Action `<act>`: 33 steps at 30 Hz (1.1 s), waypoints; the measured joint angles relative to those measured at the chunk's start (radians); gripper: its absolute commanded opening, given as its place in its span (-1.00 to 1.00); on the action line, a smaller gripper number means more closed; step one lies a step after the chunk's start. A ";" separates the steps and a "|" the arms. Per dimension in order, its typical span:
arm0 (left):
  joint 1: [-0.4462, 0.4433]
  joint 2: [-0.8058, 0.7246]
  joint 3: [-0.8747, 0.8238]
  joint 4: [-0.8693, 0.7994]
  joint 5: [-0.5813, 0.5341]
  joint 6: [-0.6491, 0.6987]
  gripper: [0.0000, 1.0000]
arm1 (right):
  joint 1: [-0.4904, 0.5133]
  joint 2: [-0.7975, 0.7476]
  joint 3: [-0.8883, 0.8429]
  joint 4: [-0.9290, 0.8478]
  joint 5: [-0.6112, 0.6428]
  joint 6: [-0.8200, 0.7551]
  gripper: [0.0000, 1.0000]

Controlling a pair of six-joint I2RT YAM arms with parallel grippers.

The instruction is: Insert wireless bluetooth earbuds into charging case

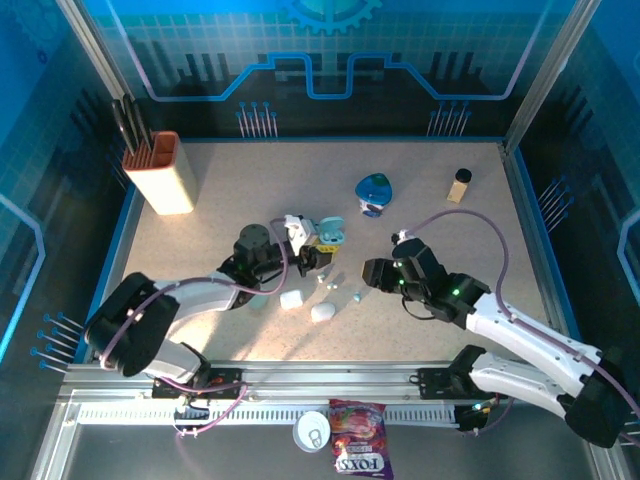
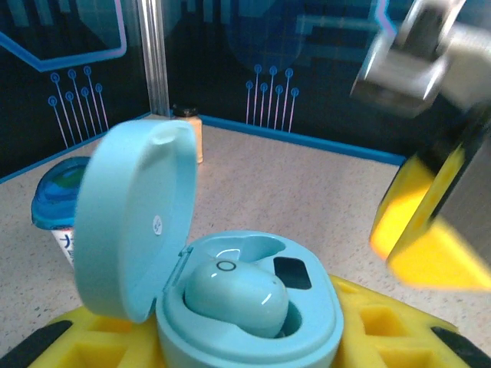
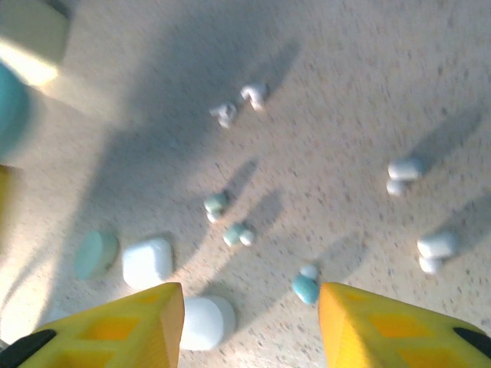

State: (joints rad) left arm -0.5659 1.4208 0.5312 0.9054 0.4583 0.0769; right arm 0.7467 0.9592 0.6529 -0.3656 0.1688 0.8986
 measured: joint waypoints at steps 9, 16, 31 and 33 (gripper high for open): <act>0.000 -0.282 -0.051 -0.097 -0.077 -0.158 -0.23 | 0.109 0.211 -0.093 0.146 -0.068 0.208 -0.10; 0.000 -0.408 -0.051 -0.280 -0.106 -0.153 -0.20 | 0.152 0.433 -0.097 0.331 -0.099 0.335 -0.12; 0.000 -0.425 -0.051 -0.399 -0.075 -0.119 -0.24 | 0.080 0.477 -0.082 0.350 -0.078 0.376 -0.18; 0.000 -0.425 -0.051 -0.401 -0.072 -0.119 -0.24 | 0.059 0.477 -0.071 0.343 -0.071 0.364 -0.18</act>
State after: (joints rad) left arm -0.5659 0.9962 0.4805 0.5045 0.3866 -0.0425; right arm 0.8059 1.4364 0.5823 -0.0227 0.0978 1.2625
